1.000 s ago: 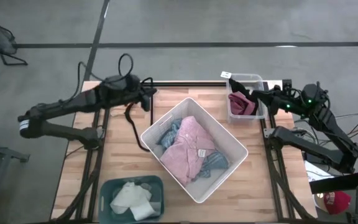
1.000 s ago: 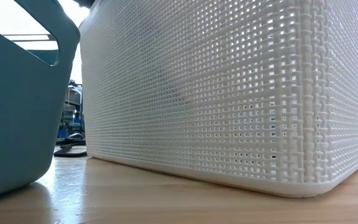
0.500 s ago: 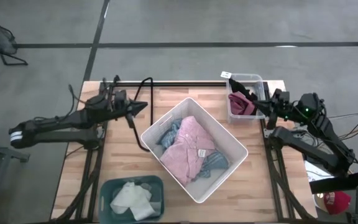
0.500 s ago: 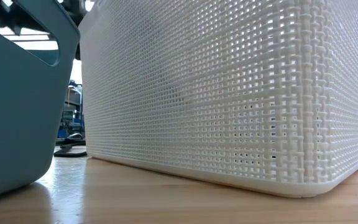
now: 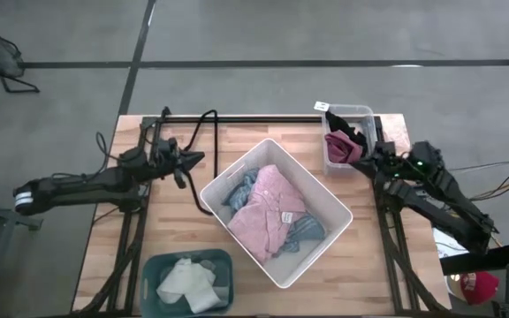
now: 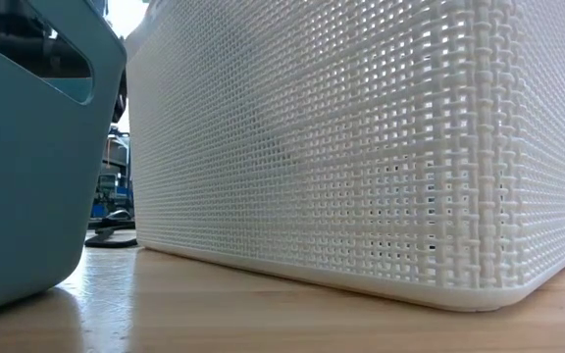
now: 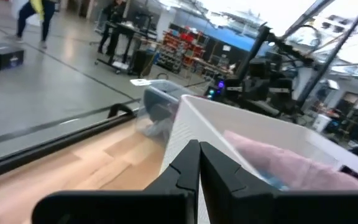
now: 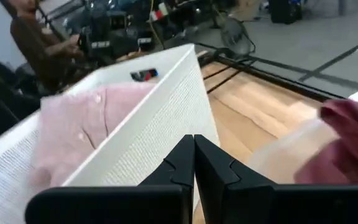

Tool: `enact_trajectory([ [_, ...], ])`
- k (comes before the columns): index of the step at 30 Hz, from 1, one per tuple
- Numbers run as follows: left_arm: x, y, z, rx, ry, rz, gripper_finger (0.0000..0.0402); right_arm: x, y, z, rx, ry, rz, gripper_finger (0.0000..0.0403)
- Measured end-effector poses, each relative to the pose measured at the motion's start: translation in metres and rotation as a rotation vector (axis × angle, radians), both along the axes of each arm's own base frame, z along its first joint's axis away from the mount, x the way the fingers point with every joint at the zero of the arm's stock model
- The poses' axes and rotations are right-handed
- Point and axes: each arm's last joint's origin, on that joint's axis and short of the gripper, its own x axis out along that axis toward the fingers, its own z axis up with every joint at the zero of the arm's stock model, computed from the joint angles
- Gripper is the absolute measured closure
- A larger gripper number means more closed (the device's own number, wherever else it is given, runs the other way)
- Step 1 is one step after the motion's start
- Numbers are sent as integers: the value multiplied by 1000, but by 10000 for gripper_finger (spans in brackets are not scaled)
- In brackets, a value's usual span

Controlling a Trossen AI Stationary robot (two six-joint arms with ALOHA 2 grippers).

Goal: Pick & Place Cloths
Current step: Return to Home Position

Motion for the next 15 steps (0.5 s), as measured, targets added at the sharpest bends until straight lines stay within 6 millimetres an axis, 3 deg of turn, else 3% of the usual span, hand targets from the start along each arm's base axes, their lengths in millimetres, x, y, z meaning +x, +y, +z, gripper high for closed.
enact_trajectory([
  [7,-1,1,-11,-26,22,52,388,17,-12,-25,-119,-227,19,394],
  [15,-1,1,-10,-59,1,48,388,30,-15,-63,-19,-303,121,394],
])
